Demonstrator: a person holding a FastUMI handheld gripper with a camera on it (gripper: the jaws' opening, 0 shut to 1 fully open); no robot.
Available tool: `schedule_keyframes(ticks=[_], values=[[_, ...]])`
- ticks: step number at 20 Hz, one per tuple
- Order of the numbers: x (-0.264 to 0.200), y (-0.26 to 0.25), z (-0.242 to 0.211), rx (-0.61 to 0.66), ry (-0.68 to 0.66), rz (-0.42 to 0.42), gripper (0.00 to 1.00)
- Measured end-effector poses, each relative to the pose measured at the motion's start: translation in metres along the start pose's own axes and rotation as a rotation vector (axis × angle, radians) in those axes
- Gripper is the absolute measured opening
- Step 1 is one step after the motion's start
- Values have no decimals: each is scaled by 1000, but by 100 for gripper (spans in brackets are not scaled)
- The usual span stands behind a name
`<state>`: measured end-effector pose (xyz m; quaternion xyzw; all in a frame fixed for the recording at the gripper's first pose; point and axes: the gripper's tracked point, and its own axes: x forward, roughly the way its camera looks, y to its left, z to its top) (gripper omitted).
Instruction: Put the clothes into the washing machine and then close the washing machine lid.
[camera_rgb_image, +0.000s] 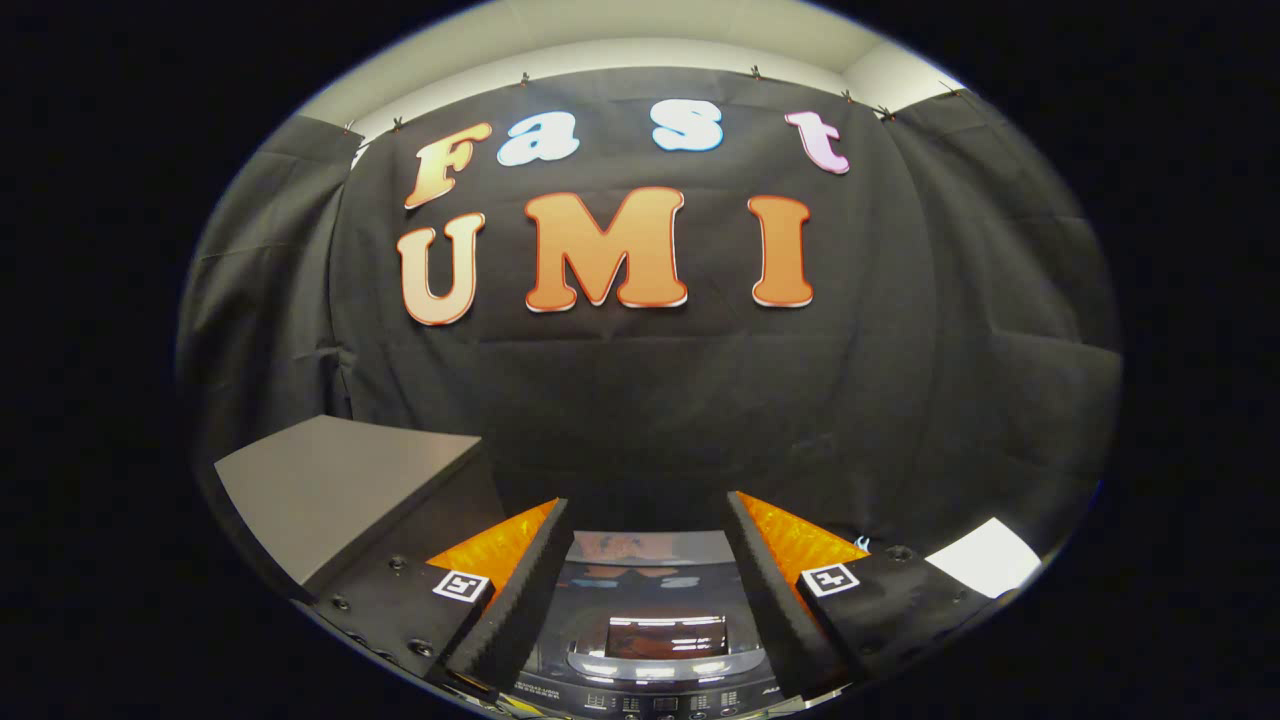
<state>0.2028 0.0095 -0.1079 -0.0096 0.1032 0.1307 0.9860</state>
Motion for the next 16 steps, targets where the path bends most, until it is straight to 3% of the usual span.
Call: schedule_keyframes(ticks=[7,16], values=[[-54,6,59,2,-106,35,98],[-126,24,111,11,-208,-16,98]])
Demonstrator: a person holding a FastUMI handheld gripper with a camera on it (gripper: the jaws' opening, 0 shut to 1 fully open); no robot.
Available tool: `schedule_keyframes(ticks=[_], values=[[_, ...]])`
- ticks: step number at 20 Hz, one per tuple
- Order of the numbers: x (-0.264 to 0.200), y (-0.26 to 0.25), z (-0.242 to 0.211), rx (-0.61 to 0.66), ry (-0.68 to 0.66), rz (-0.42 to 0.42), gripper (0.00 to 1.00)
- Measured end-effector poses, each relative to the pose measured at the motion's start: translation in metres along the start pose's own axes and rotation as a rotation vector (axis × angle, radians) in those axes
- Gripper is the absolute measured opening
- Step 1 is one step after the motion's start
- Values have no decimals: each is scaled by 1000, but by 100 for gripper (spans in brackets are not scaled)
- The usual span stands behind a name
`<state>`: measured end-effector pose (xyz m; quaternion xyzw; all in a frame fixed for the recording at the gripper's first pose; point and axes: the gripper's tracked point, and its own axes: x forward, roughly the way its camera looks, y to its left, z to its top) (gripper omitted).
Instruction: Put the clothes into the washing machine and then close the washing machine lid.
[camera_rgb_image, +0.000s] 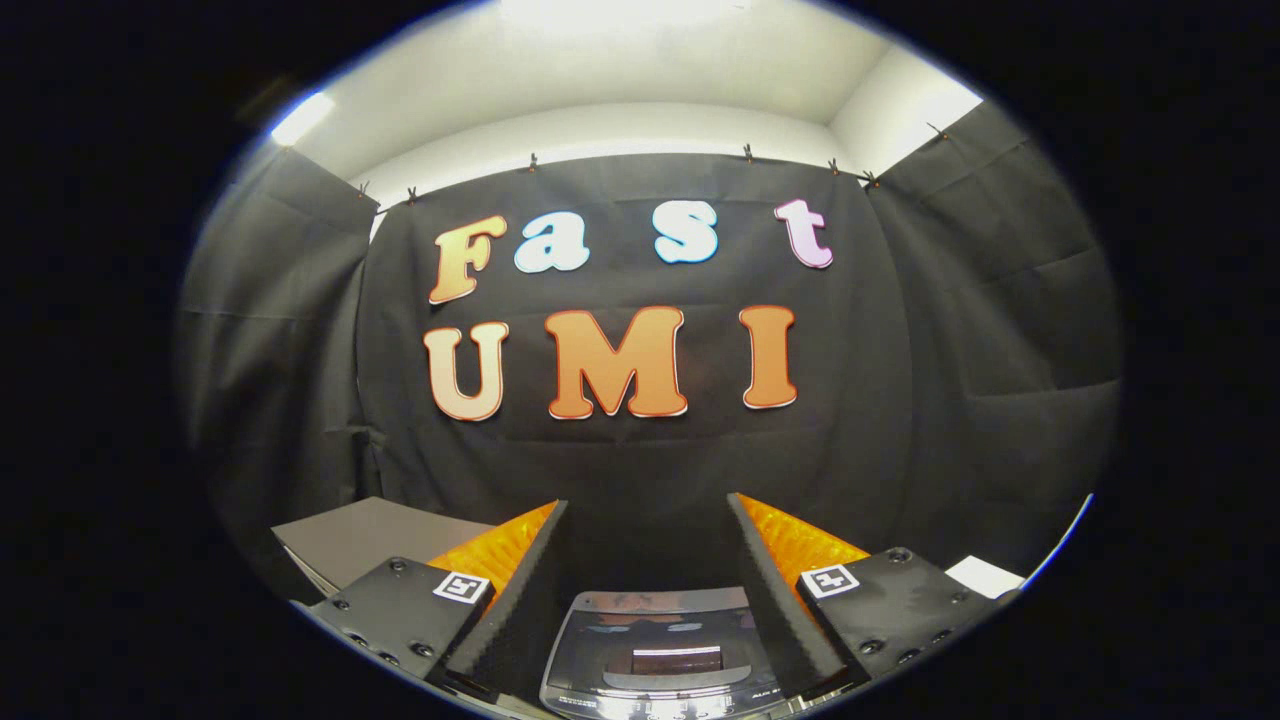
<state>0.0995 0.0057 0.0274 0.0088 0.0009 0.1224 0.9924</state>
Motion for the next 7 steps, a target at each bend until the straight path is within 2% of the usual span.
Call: schedule_keyframes(ticks=[7], values=[[-35,30,23,31,-1,3,98]])
